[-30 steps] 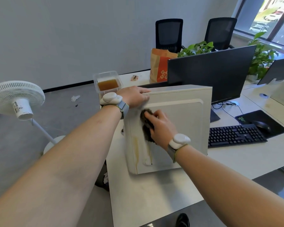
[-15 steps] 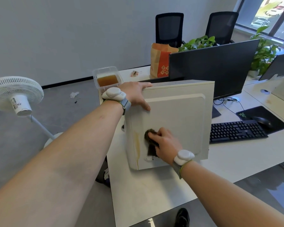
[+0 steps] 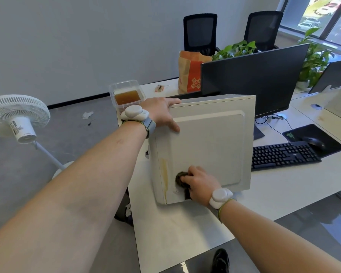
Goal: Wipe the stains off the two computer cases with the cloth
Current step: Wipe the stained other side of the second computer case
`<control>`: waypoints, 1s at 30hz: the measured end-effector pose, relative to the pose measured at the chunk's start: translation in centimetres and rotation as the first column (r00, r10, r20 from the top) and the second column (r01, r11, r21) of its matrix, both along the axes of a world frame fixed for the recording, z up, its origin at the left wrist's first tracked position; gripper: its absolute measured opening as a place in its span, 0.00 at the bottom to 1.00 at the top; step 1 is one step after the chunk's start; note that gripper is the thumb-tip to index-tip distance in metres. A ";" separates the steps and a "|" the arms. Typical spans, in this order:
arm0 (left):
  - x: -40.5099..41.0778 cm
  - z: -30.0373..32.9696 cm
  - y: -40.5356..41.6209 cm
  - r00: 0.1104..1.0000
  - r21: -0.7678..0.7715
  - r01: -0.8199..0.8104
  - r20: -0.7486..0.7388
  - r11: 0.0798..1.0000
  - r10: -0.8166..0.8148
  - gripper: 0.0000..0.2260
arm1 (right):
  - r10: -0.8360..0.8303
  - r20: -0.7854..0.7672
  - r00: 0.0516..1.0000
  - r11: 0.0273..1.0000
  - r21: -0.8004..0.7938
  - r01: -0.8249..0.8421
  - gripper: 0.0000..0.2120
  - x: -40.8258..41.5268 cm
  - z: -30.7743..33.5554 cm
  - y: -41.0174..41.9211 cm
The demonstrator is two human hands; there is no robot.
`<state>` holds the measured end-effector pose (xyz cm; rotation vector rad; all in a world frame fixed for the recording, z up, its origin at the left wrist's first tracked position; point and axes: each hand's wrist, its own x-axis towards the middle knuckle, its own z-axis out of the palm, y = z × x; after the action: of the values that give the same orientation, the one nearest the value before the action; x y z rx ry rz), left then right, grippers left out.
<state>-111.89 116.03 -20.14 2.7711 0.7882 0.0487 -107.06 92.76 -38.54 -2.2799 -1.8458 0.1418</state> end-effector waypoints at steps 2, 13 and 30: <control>0.0 0.0 0.0 1.000 -0.003 -0.006 0.001 1.000 0.006 0.44 | 0.013 0.026 1.000 0.988 -0.156 -0.009 0.12 -0.4 -0.2 -0.3; 0.0 0.2 0.2 1.000 -0.013 0.003 0.001 1.000 -0.002 0.40 | 0.064 0.009 0.998 0.956 -0.288 -0.059 0.16 -1.3 -2.5 -1.2; 0.1 0.0 0.4 1.000 -0.027 0.023 0.004 0.999 -0.022 0.38 | -0.283 -0.261 0.923 0.946 0.085 0.314 0.15 -1.5 -1.5 -3.3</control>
<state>-111.83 116.39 -20.11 2.7529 0.7510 0.0388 -108.56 89.45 -40.00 -2.3037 -1.3310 0.2411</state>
